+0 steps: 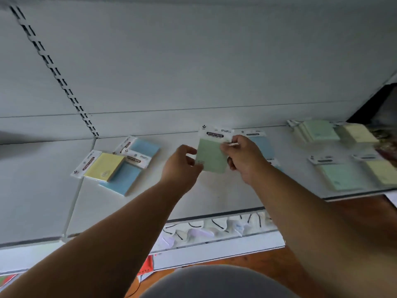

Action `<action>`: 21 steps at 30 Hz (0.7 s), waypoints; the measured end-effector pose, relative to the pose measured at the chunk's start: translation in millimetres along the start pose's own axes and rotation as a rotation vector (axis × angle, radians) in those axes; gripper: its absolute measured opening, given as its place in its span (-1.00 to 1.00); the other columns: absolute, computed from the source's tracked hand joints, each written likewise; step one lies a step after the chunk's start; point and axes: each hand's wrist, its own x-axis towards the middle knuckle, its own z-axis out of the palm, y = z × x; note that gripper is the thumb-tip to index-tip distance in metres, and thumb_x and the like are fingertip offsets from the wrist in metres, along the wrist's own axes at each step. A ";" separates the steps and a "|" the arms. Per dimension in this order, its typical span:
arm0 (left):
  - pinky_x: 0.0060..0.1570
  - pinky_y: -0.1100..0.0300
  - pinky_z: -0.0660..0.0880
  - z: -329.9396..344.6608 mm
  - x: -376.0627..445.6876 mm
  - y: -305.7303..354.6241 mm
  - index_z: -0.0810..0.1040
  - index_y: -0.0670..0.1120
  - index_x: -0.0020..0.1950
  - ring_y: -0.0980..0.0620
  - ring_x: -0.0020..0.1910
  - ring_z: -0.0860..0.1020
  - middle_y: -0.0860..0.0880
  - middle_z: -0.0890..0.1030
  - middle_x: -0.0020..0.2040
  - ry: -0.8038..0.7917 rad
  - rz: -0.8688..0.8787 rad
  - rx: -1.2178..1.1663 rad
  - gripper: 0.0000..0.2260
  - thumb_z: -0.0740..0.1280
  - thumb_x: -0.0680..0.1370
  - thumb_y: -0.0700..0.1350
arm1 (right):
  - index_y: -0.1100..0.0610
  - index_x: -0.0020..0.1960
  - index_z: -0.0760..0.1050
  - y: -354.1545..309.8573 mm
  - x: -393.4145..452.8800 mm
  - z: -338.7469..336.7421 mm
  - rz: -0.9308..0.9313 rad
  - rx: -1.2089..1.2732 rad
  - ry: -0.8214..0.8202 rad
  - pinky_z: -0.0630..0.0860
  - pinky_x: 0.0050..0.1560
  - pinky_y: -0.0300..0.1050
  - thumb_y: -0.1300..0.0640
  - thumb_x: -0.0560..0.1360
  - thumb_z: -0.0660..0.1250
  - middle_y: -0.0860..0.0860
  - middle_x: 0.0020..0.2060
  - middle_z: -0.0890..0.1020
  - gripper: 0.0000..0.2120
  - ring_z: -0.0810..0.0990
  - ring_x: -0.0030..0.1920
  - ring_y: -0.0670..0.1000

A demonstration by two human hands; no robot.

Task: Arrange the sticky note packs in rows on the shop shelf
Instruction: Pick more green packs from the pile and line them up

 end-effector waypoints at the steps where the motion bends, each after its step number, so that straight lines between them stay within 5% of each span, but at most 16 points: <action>1: -0.29 0.11 0.59 12.8 -4.0 8.0 0.47 0.08 0.07 -0.01 -0.26 0.63 0.07 0.63 -0.19 -0.021 0.030 0.046 -0.77 0.41 0.45 -0.07 | 0.11 -0.15 0.46 5.4 -2.0 -17.3 -0.053 -0.052 0.043 0.34 -0.42 -0.12 0.13 0.45 0.43 0.08 -0.31 0.51 -0.85 0.38 -0.44 0.03; 4: -0.43 0.30 0.42 52.8 -15.8 32.9 0.45 0.08 0.07 0.09 -0.22 0.58 0.11 0.60 -0.14 -0.055 0.102 0.152 -0.77 0.40 0.46 -0.03 | 0.16 -0.15 0.50 19.5 -8.9 -66.0 -0.126 -0.232 0.171 0.51 -0.25 0.03 0.03 0.40 0.44 0.11 -0.27 0.60 -0.78 0.52 -0.31 0.10; 7: -0.29 0.26 0.35 102.8 -29.0 60.3 0.47 0.04 0.10 0.09 -0.17 0.53 0.10 0.57 -0.11 -0.085 0.141 0.168 -0.74 0.42 0.45 -0.01 | 0.12 -0.08 0.55 32.1 -14.1 -120.5 -0.188 -0.383 0.288 0.56 -0.10 -0.01 0.03 0.45 0.41 0.02 -0.18 0.65 -0.83 0.62 -0.16 0.08; 12: -0.11 0.21 0.49 205.5 -49.4 119.3 0.49 -0.02 0.10 0.05 -0.14 0.57 0.13 0.53 -0.19 -0.199 0.127 0.099 -0.75 0.42 0.46 -0.05 | 0.13 0.01 0.54 44.8 -19.2 -232.9 -0.230 -0.581 0.414 0.40 -0.14 -0.16 0.04 0.49 0.38 -0.01 -0.13 0.62 -0.83 0.55 -0.13 0.02; 15: -0.06 0.03 0.62 261.3 -58.1 146.9 0.50 -0.01 0.06 -0.07 -0.09 0.64 0.06 0.60 -0.13 -0.238 0.087 0.063 -0.80 0.39 0.46 -0.13 | 0.15 0.01 0.52 51.3 -10.8 -292.8 -0.248 -0.674 0.411 0.40 -0.13 -0.14 0.06 0.49 0.38 0.02 -0.11 0.63 -0.82 0.57 -0.10 0.07; 18: -0.05 0.10 0.60 296.1 -59.5 160.4 0.53 -0.05 0.18 -0.10 -0.04 0.63 -0.03 0.62 0.03 -0.182 0.054 0.163 -0.69 0.31 0.44 -0.16 | 0.14 0.10 0.48 58.0 8.4 -321.0 -0.210 -0.730 0.309 0.40 -0.11 -0.15 0.06 0.50 0.37 0.02 -0.11 0.60 -0.77 0.58 -0.03 0.10; 21: -0.14 0.20 0.50 310.5 -62.5 161.3 0.57 -0.09 0.08 -0.08 -0.07 0.60 -0.04 0.61 -0.08 -0.125 0.009 0.265 -0.75 0.31 0.41 -0.18 | 0.14 0.13 0.45 64.4 24.2 -323.3 -0.179 -0.811 0.211 0.43 -0.06 -0.13 0.05 0.49 0.38 0.09 0.00 0.64 -0.72 0.59 0.05 0.15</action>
